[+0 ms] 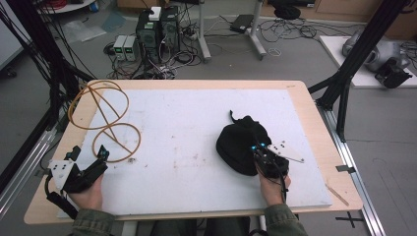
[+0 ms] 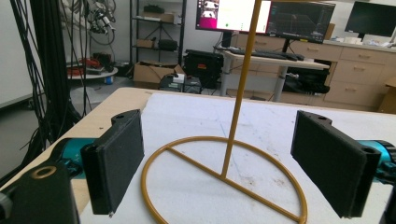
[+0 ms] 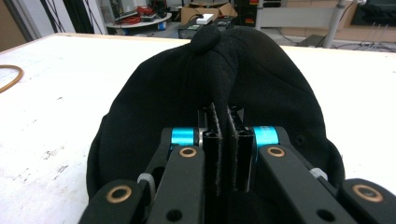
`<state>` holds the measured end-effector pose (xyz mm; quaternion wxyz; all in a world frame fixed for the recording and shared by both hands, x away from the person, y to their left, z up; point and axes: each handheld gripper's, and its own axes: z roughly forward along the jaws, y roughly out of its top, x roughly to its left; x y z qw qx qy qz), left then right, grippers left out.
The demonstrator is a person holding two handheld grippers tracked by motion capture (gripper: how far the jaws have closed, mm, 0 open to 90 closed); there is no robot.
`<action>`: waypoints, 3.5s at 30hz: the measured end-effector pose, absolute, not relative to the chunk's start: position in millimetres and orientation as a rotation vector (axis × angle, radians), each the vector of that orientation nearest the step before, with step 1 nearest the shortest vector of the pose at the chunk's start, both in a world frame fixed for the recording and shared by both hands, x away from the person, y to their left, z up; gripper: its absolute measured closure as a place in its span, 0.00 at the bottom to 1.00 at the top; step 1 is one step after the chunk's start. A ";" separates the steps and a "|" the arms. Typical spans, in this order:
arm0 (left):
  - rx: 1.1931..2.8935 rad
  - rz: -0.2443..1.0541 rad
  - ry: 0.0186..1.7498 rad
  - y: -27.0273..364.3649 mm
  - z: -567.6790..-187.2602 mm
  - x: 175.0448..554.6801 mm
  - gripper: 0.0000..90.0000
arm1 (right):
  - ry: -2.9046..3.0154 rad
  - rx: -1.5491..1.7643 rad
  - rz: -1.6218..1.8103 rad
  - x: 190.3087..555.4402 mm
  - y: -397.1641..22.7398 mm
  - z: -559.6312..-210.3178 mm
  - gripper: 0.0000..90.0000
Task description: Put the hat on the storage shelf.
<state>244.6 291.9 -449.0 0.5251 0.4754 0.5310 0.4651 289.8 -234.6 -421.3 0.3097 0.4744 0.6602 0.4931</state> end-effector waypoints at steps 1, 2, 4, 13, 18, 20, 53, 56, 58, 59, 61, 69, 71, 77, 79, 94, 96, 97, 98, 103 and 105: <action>1.136 1.112 1.269 291.8 -449.1 244.8 0.19 | 1.740 1.252 1.303 289.7 -234.6 -421.1 0.96; 1.137 1.112 1.269 291.8 -449.0 245.0 0.19 | 1.734 1.247 1.306 288.8 -234.9 -420.4 0.96; 1.136 1.110 1.270 291.7 -449.1 245.4 0.19 | 1.729 1.250 1.313 288.5 -234.9 -420.1 0.96; 1.127 1.114 1.264 291.8 -448.4 244.1 0.20 | 1.702 1.255 1.382 286.9 -243.7 -411.0 0.96; 1.127 1.105 1.265 291.8 -448.5 243.9 0.20 | 1.670 1.232 1.403 283.3 -246.6 -405.2 0.96; 1.129 1.099 1.265 292.2 -448.9 244.5 0.20 | 1.682 1.209 1.412 283.1 -247.7 -403.4 0.96; 1.104 1.060 1.225 295.0 -445.0 231.2 0.20 | 1.444 1.045 1.715 290.6 -201.1 -305.3 0.96; 1.096 1.061 1.235 298.0 -445.2 231.9 0.20 | 1.416 1.041 1.767 292.3 -198.9 -301.2 0.96; 1.088 1.054 1.247 299.8 -446.0 232.6 0.20 | 1.399 1.031 1.790 294.2 -195.3 -296.8 0.96; 1.081 1.055 1.250 300.2 -446.4 233.2 0.20 | 1.394 1.026 1.793 295.3 -193.2 -294.6 0.96; 1.078 1.054 1.250 300.6 -446.5 233.9 0.20 | 1.395 1.017 1.800 298.0 -187.4 -290.6 0.96; 1.092 1.040 1.239 296.4 -447.6 236.9 0.20 | 1.421 0.953 1.841 310.6 -151.0 -274.2 0.96; 1.091 1.039 1.240 296.4 -447.7 237.1 0.20 | 1.431 0.931 1.847 313.8 -139.2 -269.9 0.96; 1.090 1.040 1.245 297.9 -448.8 236.9 0.20 | 1.478 0.872 1.883 324.8 -100.3 -260.7 0.96; 1.089 1.039 1.241 297.0 -448.8 236.0 0.20 | 1.485 0.843 1.889 329.2 -86.2 -258.6 0.96; 1.056 1.023 1.263 292.8 -452.7 235.0 0.20 | 1.568 0.739 1.979 353.1 5.5 -247.3 0.96; 1.063 1.031 1.259 293.6 -452.6 235.5 0.20 | 1.580 0.718 1.986 354.9 17.0 -246.8 0.96; 1.060 1.026 1.262 294.3 -452.5 235.7 0.20 | 1.594 0.712 1.991 355.8 22.6 -246.2 0.96; 1.054 1.025 1.263 295.0 -452.3 236.0 0.20 | 1.604 0.698 1.990 357.6 32.2 -244.7 0.96; 1.046 1.027 1.257 296.9 -450.3 237.9 0.20 | 1.623 0.675 1.999 360.9 48.8 -241.3 0.96; 1.050 1.030 1.253 296.6 -449.8 238.3 0.20 | 1.636 0.669 1.997 361.6 54.8 -240.6 0.96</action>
